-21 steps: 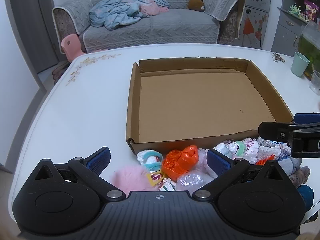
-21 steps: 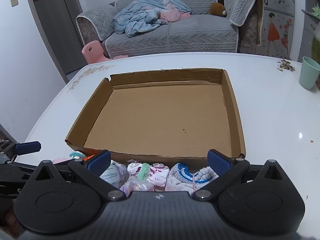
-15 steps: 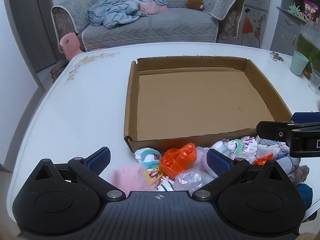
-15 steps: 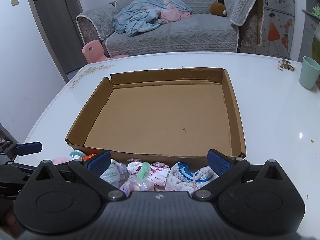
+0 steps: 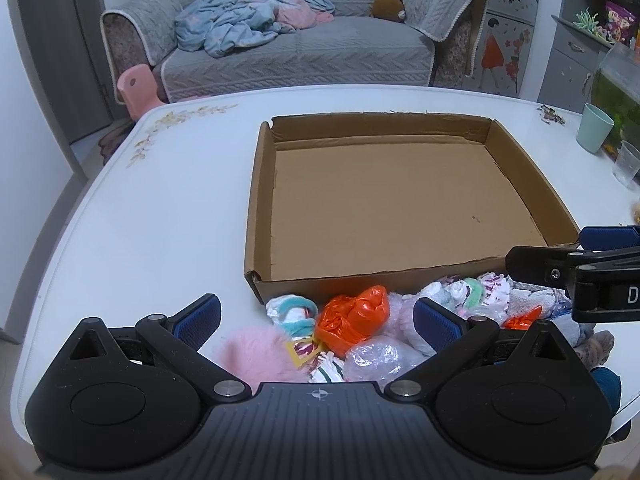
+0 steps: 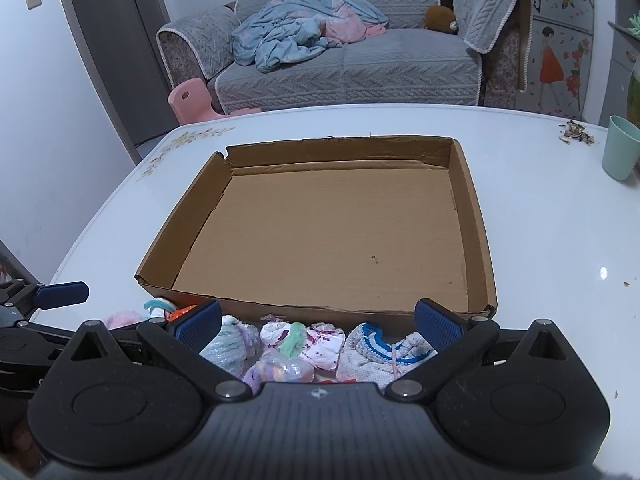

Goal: Organize objects

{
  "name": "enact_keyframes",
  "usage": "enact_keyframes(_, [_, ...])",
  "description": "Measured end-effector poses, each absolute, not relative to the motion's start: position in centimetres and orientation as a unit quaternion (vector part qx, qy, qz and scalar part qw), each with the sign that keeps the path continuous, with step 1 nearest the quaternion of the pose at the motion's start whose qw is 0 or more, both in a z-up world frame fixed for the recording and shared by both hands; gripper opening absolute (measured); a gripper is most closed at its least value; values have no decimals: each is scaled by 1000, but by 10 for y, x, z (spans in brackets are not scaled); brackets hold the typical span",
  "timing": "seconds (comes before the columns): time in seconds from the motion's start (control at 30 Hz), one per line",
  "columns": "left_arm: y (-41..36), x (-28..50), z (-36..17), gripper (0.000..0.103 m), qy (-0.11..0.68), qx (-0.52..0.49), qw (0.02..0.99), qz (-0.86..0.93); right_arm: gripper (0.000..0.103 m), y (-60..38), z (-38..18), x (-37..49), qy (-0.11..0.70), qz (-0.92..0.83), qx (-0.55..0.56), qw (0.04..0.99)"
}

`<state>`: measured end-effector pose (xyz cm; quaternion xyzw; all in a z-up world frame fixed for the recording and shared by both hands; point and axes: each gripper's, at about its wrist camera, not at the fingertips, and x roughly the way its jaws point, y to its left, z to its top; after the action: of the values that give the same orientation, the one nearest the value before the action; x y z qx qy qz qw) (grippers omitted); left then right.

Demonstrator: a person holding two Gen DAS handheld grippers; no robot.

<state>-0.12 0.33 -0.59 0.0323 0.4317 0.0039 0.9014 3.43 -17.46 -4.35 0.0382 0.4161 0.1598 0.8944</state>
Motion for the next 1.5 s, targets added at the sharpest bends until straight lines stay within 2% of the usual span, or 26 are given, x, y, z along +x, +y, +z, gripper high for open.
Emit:
enact_keyframes(1.27, [12, -15, -3, 103, 433, 22, 901, 8, 103, -177, -35, 25, 409, 163, 26, 898])
enact_keyframes(1.5, [50, -54, -1, 103, 412, 14, 910, 44, 103, -197, -25, -16, 350, 179, 9, 920])
